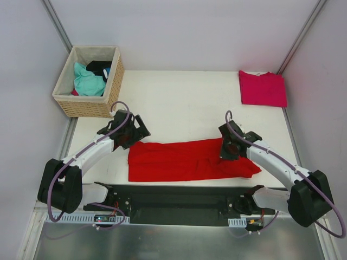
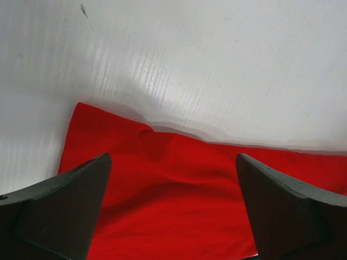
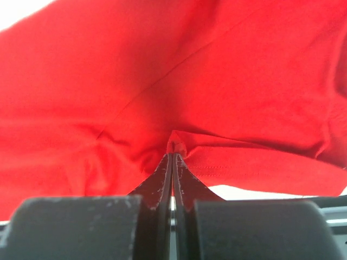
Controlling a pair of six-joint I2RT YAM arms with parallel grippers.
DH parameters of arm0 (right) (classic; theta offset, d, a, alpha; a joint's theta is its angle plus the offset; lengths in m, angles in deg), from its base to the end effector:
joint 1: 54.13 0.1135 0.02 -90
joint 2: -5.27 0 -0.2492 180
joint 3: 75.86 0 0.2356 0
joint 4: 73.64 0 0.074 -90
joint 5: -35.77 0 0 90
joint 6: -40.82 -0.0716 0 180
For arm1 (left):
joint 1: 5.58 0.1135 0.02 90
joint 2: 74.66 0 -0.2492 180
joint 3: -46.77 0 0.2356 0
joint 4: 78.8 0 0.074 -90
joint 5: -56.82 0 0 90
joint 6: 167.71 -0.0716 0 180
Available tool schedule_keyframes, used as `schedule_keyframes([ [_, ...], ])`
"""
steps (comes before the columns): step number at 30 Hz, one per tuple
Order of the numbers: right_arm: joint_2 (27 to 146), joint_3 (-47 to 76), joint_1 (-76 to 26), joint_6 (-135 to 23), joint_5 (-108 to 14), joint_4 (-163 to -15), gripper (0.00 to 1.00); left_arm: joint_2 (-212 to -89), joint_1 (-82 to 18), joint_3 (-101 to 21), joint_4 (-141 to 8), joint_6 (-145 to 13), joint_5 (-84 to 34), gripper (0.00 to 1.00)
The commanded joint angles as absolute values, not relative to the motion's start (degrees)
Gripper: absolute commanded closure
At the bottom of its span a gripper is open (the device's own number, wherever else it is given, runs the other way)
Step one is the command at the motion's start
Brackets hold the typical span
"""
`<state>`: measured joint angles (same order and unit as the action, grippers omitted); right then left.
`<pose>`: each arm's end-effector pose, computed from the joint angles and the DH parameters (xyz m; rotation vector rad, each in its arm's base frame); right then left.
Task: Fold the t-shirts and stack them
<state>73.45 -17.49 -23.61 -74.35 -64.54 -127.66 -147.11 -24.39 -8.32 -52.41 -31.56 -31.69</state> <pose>0.1988 0.1023 0.1751 -0.0683 2.6544 0.0764 0.2596 -0.0904 0.1801 -0.5568 2.3461 -0.5794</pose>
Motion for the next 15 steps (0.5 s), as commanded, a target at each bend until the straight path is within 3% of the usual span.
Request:
schedule_keyframes([
  [1,71.6,-15.8,-19.8,-77.8,-66.6,-131.5,0.99,-147.0,-25.3,-8.8,-53.2,-30.6,-31.3,0.01],
  [15,72.9,-13.2,-8.2,-82.0,-67.9,-134.5,0.99,-145.6,-26.2,-8.3,-53.2,-30.1,-31.8,0.01],
])
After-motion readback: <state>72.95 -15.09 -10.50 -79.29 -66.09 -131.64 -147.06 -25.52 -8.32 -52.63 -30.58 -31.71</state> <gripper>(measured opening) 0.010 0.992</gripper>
